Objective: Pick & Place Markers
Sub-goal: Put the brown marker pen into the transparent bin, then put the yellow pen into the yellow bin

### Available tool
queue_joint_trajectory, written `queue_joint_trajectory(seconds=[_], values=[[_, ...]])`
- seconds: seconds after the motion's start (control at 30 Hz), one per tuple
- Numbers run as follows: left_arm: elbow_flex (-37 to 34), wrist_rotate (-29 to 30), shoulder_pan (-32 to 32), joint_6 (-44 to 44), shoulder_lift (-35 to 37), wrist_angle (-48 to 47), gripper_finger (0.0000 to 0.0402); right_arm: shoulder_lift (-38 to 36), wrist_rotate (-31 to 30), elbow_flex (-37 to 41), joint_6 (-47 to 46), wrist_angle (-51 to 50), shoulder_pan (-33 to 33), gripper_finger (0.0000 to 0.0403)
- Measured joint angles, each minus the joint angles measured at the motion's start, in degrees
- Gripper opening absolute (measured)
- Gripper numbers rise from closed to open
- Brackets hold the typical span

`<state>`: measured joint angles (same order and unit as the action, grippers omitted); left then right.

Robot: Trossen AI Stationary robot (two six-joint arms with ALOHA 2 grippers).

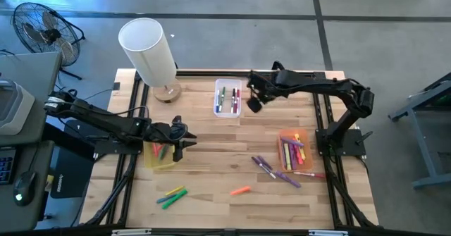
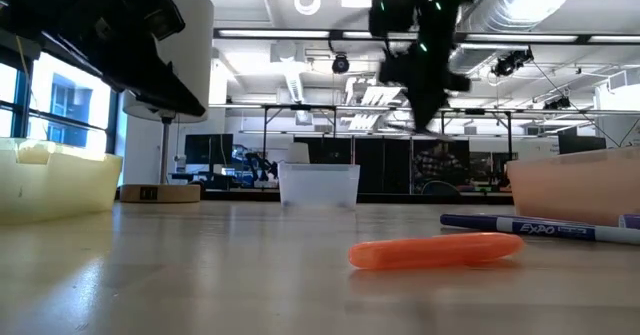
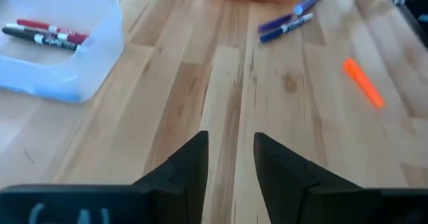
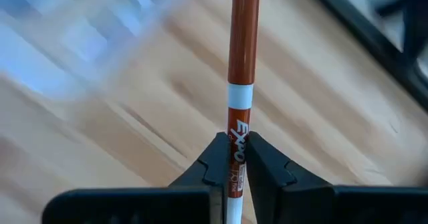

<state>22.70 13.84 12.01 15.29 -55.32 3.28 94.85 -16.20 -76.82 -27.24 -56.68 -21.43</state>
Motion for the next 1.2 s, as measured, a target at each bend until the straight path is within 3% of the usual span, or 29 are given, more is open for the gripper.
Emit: queue_joint_trajectory(seconds=[0.13,0.27,0.37,0.73,1.2], values=[[0.0,0.3,0.0,0.0,-0.3,0.1,0.0119,0.0,2.8,-4.9,-2.6,10.6,1.5,0.0022],[0.0,0.3,0.0,0.0,-0.4,0.1,0.0120,0.5,8.0,-4.8,-3.9,25.0,1.7,0.0019],[0.0,0.3,0.0,0.0,-0.4,0.1,0.0120,3.3,9.8,-4.7,-5.0,29.8,1.7,0.0019],[0.0,0.3,0.0,0.8,-0.4,0.1,0.0120,16.6,12.7,-4.7,-8.9,34.7,0.2,0.0025],[0.0,0.3,0.0,1.3,-0.4,0.0,0.0120,18.3,11.5,-4.7,-7.3,35.7,-0.2,0.0083]])
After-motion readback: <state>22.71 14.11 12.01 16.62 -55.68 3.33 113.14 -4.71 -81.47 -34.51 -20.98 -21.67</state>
